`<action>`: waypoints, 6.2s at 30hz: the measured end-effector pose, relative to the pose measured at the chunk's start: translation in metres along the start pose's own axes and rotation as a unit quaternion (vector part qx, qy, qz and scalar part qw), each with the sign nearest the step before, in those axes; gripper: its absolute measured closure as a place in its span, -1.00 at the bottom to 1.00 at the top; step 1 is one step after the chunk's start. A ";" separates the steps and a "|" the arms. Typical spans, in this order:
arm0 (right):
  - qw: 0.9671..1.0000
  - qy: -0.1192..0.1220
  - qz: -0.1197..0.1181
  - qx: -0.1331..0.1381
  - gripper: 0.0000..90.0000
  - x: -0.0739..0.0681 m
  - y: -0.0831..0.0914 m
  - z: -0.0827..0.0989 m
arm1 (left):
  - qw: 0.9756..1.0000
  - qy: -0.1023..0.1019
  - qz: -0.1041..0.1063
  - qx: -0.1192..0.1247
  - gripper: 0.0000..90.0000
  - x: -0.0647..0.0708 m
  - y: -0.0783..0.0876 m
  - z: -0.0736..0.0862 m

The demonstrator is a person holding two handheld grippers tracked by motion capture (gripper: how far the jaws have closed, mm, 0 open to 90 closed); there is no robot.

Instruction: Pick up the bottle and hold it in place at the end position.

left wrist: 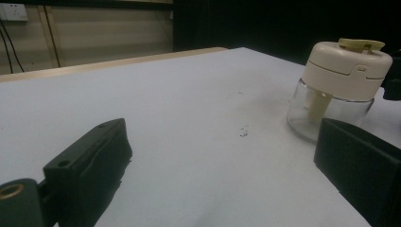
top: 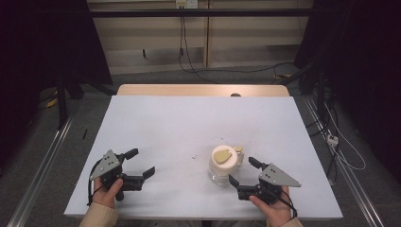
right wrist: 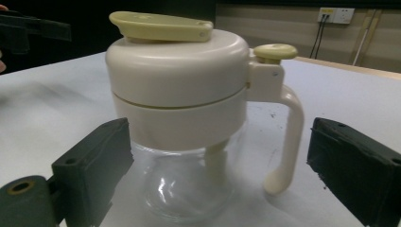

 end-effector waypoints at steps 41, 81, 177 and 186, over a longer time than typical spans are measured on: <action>0.999 -0.029 0.019 -0.031 -0.92 -0.030 -0.062 -0.004 | 1.000 0.005 0.003 0.003 -0.91 0.001 -0.002 0.000; 0.999 -0.041 -0.004 0.011 -0.86 -0.028 -0.104 -0.038 | 1.000 -0.001 -0.002 0.015 -0.91 -0.002 0.001 -0.004; 0.997 -0.066 0.048 0.004 -0.86 0.002 -0.182 -0.061 | 1.000 0.004 0.012 0.023 -0.91 -0.001 0.001 -0.004; 0.998 -0.049 0.041 0.003 -0.86 -0.004 -0.187 -0.068 | 1.000 0.004 0.012 0.023 -0.91 -0.002 0.001 -0.004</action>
Point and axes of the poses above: each handheld gripper's, and its own axes: y roughly backward along the jaws, z roughly out of its underside, x roughly to its right, the point moved 7 cm from there along -y, roughly forward along the jaws, and after that the axes turned 7 degrees about z, right-handed, at the moved point
